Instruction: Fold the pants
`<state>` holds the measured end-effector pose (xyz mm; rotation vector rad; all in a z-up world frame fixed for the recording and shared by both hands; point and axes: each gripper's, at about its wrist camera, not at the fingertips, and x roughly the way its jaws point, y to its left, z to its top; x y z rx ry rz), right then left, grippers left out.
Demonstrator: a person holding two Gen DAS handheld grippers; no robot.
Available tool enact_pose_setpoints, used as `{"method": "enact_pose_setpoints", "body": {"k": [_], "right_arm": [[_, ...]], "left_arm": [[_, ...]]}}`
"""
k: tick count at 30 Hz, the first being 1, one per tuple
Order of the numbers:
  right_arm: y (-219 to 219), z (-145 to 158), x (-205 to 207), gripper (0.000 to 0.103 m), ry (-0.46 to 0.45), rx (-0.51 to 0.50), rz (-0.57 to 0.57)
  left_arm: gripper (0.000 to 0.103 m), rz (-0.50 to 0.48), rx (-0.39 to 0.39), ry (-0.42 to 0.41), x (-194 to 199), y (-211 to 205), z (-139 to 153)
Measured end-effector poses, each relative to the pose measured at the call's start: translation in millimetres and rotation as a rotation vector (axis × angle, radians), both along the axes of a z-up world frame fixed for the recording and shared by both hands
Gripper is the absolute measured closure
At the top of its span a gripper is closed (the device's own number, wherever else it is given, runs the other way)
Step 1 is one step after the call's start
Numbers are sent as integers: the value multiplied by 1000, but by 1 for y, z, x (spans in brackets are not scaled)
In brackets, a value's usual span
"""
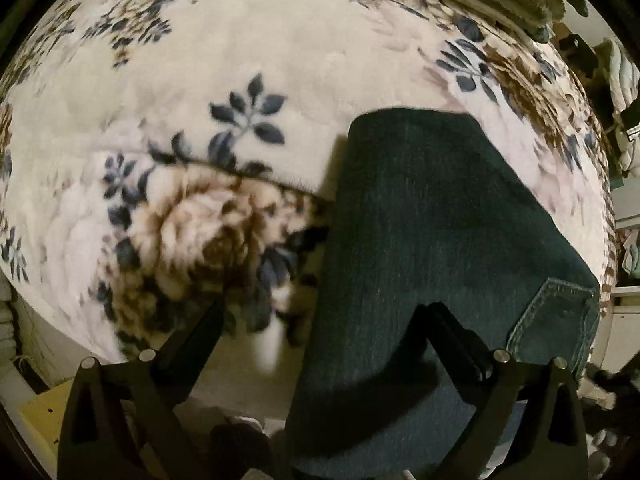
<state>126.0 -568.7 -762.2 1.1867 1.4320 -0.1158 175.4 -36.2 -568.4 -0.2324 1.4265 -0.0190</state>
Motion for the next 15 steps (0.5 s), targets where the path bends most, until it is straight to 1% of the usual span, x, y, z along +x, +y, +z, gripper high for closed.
{"method": "enact_pose_setpoints", "body": {"k": [1,2,4,5,7,8,10,12,13,15], "right_arm": [[6,-12,-1,35,39,22,-8],[8,-20,-4,40,65,39,-26],[12,-26,-8,56,65,52,-84],[13,-21,-8,70,58,14,-86],[14,-10,-6,81,34,-44,-82],[15,-1,-4,82,22,-79,-67],[16,6,-2,84,13,-130,-62],[10,-3,-1,84,28,-172,-59],[10,-12,0,84,43,-169,-62],[6,-15,9,84,34,-198,-42]], "left_arm": [[0,-2,-4,9,-4,-1,-2],[0,-3,-8,18,-7,-1,-5],[0,-2,-21,37,-13,0,-12],[0,-1,-31,42,-15,1,-14],[0,-8,-42,40,-17,0,-17],[0,-14,-47,41,-16,0,-18],[0,-33,-58,42,-14,-1,-21],[0,-36,-95,64,-10,-3,-27],[0,-33,-104,71,-10,-2,-29],[0,-32,-115,84,-9,-6,-30]]}}
